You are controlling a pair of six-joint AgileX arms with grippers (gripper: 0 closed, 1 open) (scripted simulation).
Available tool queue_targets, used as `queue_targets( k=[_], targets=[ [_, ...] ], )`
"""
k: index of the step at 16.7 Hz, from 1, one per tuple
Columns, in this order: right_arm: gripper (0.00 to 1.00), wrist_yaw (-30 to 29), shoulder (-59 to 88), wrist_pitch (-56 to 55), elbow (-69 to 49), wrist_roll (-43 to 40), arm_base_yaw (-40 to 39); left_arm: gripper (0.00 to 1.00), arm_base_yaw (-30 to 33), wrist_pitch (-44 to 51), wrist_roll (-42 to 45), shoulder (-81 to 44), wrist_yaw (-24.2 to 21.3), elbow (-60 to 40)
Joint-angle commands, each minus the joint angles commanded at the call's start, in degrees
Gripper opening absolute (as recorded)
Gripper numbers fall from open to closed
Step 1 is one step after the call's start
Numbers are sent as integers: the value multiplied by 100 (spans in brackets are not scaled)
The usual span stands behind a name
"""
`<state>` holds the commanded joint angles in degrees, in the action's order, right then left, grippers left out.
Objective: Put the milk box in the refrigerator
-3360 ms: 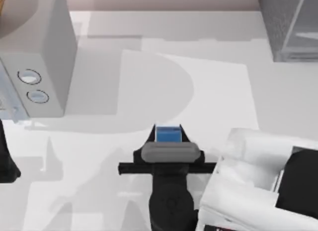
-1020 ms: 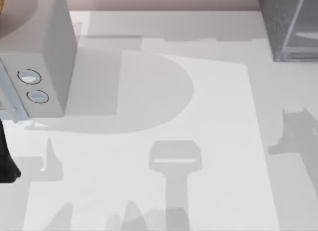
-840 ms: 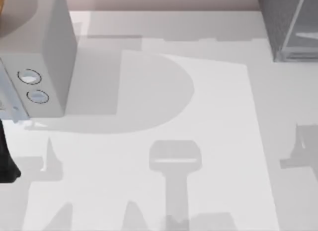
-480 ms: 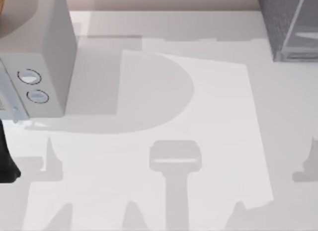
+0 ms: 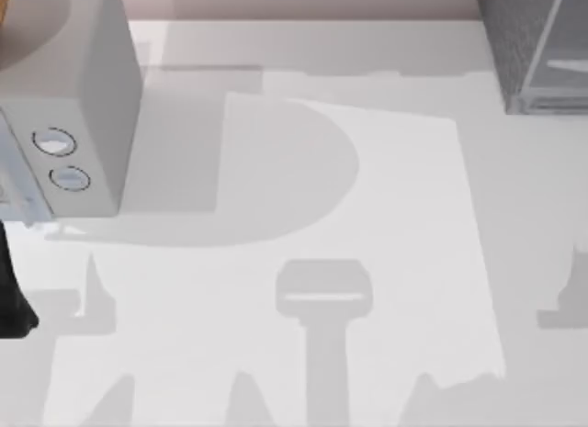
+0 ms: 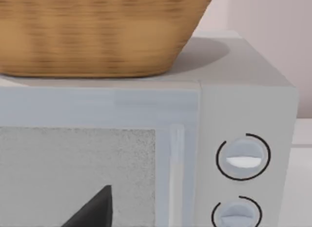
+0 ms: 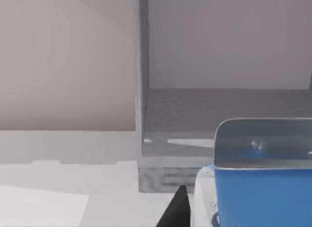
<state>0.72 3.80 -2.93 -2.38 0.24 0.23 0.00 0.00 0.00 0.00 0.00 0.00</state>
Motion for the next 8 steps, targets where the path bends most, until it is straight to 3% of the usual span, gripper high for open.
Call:
queue_targets(
  k=[8],
  targets=[
    [0, 477, 3513, -2179, -1788, 17, 472, 100, 0, 0, 0, 0, 0, 0]
  ],
)
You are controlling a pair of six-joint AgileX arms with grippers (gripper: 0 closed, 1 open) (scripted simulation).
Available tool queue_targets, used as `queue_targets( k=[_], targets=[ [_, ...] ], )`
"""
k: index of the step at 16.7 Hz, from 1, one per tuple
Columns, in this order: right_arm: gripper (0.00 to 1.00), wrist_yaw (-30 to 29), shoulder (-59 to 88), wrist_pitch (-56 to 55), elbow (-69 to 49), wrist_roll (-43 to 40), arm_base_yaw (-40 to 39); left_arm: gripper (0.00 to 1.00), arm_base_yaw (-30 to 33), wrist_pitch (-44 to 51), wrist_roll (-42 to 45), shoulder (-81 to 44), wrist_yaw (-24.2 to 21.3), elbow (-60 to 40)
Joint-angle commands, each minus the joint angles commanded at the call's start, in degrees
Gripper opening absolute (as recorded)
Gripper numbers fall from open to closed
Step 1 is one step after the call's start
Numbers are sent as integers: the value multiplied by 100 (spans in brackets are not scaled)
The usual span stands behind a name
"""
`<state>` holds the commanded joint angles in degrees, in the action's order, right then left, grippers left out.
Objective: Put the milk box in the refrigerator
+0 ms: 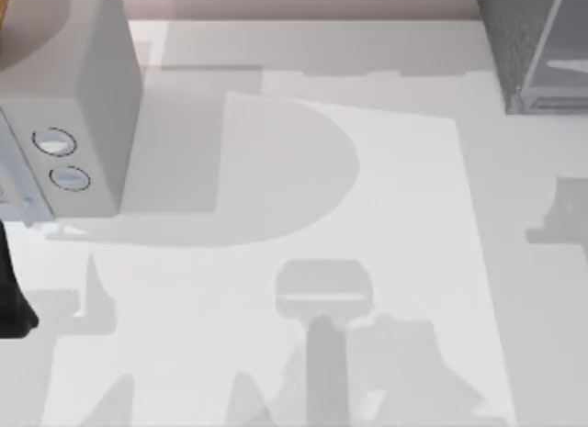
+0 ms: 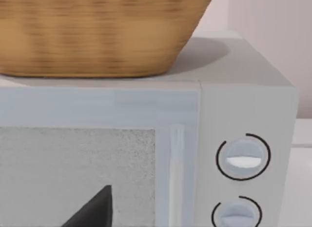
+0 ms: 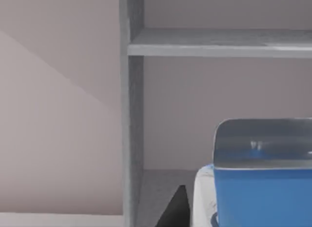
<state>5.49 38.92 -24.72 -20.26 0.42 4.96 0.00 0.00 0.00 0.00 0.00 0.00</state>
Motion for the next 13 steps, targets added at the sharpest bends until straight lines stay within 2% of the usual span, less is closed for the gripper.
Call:
queue_targets(
  k=[8, 13],
  targets=[
    [0, 535, 5236, -2666, -2170, 11, 674, 100, 0, 0, 0, 0, 0, 0],
    [0, 799, 7641, -3883, -3154, 30, 977, 100, 0, 0, 0, 0, 0, 0]
  ],
)
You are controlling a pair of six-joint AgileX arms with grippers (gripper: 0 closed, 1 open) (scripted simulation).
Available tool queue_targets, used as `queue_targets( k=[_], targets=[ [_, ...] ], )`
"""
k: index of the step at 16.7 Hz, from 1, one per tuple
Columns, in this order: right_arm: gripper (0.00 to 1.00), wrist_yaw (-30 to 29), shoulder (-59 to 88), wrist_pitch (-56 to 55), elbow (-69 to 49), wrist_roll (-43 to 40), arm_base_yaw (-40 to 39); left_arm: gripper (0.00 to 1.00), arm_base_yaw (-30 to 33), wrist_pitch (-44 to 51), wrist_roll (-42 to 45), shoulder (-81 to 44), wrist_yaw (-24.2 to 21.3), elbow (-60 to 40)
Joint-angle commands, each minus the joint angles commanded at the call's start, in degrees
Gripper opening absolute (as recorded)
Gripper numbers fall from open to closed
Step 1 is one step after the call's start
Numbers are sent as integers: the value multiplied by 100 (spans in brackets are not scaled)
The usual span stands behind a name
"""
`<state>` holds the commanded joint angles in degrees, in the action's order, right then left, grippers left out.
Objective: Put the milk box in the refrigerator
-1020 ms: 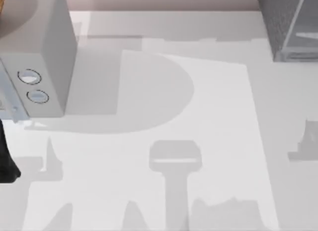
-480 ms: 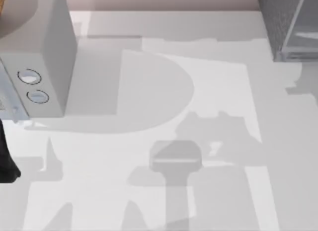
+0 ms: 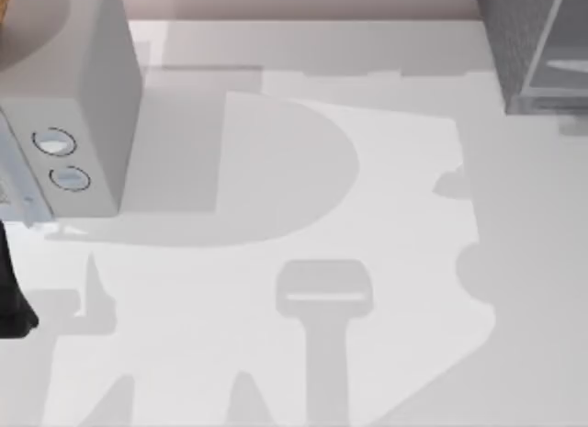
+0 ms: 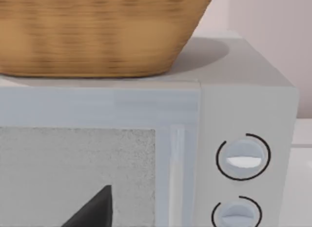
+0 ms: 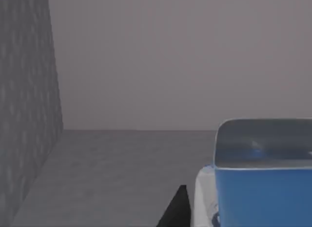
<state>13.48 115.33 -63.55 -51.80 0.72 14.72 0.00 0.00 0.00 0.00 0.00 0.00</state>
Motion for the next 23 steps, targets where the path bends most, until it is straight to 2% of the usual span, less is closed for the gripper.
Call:
queue_targets(
  k=[4, 13, 23],
  targets=[
    [0, 110, 865, -480, -387, 10, 117, 100, 0, 0, 0, 0, 0, 0],
    [0, 111, 1004, -393, -599, 24, 62, 100, 0, 0, 0, 0, 0, 0],
    [0, -148, 2102, 1145, -3317, 3, -168, 100, 0, 0, 0, 0, 0, 0]
  ],
)
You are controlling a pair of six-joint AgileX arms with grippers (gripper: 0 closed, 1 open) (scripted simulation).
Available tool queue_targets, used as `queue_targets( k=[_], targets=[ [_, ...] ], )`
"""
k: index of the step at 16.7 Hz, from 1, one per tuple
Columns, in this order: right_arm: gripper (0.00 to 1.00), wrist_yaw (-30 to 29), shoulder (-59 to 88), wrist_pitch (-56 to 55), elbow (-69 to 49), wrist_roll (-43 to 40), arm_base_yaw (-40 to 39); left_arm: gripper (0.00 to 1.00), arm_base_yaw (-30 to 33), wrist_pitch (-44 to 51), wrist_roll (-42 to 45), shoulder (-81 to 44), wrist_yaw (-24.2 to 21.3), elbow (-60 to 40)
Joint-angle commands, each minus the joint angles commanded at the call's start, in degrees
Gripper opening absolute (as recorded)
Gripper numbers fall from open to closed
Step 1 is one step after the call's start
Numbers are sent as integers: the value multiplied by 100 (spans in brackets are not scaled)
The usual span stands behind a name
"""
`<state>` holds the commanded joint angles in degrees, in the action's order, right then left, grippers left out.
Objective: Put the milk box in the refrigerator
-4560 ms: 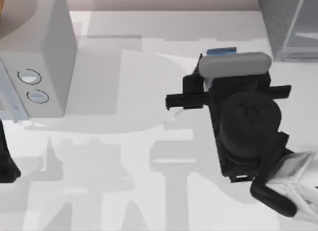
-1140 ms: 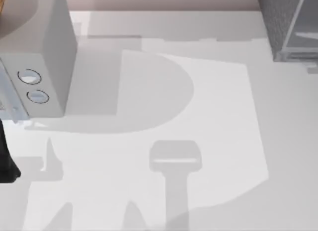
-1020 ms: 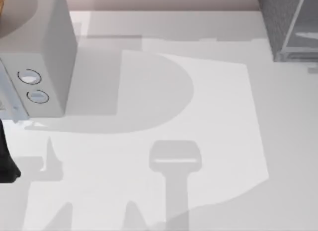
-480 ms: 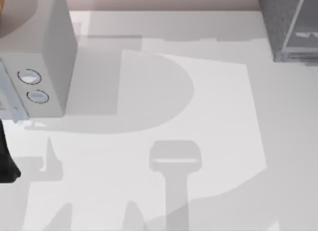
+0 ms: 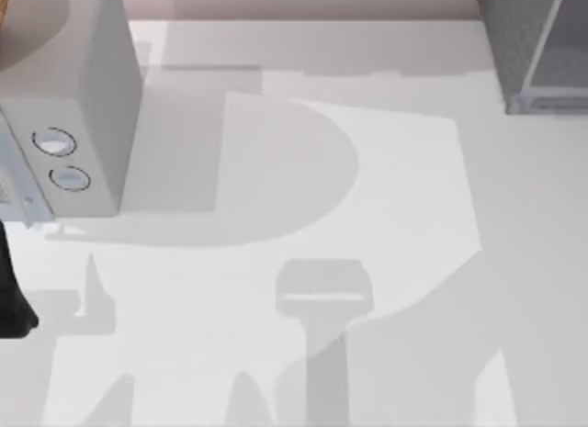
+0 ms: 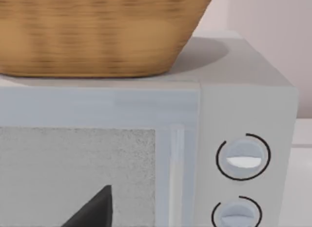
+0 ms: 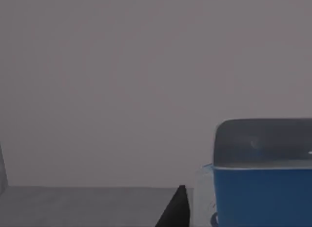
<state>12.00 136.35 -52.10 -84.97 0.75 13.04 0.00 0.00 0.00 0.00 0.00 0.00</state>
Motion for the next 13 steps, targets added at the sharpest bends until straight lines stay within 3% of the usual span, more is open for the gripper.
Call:
queue_targets(
  k=[4, 9, 13],
  targets=[
    [0, -75, 312, 462, -670, 1, -58, 100, 0, 0, 0, 0, 0, 0],
    [0, -79, 330, 489, -707, 2, -61, 100, 0, 0, 0, 0, 0, 0],
    [30, -79, 330, 489, -707, 2, -61, 100, 0, 0, 0, 0, 0, 0]
  ],
)
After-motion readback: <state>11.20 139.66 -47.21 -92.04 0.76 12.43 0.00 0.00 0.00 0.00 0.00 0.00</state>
